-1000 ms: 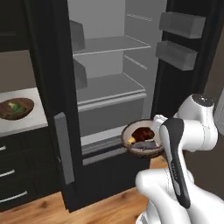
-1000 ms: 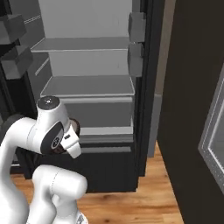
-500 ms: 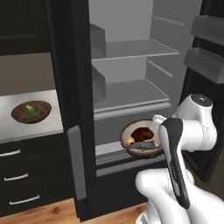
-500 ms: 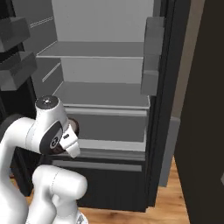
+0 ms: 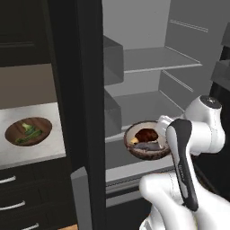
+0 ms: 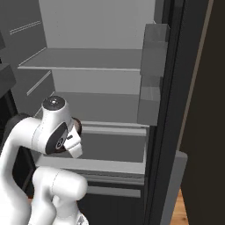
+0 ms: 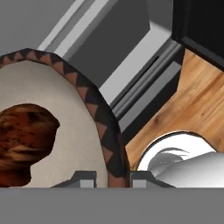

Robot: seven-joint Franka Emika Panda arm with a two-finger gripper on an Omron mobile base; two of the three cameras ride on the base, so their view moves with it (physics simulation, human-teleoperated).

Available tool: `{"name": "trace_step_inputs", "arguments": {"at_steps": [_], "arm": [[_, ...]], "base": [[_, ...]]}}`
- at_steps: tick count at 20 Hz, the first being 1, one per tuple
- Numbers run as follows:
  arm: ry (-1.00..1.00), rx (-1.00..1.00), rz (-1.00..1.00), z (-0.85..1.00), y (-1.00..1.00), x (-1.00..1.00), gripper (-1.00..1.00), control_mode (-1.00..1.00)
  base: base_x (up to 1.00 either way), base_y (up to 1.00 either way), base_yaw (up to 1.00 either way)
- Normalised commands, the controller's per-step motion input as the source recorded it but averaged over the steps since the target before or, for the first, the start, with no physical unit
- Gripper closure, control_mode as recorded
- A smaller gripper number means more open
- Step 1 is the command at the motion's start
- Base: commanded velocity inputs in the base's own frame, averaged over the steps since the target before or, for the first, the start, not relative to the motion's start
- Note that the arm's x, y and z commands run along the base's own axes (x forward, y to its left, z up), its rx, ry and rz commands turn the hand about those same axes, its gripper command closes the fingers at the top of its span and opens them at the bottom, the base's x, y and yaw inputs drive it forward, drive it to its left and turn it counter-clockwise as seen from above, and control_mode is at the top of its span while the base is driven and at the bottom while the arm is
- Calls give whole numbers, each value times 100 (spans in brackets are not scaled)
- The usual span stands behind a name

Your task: Place the bowl with the broccoli and squash on the second highest shelf of the fridge. Place the bowl with the steak and fish on the top shelf of the fridge.

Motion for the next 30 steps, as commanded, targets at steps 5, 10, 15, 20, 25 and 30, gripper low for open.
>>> {"name": "trace_step_inputs", "arguments": {"at_steps": [5, 10, 15, 20, 25, 30], "arm": [[-12, 29, -18, 71, -23, -37, 100, -100], [-21, 30, -28, 85, -11, -19, 100, -100], [-18, 19, -31, 93, 5, 6, 100, -100], [-24, 0, -23, 100, 3, 23, 100, -100], [-7, 1, -17, 96, 3, 47, 100, -100], [20, -3, -2, 15, 11, 38, 100, -100]], "base": [[0, 0, 0], [0, 0, 0], [0, 0, 0], [0, 0, 0], [0, 0, 0], [0, 0, 0]]}}
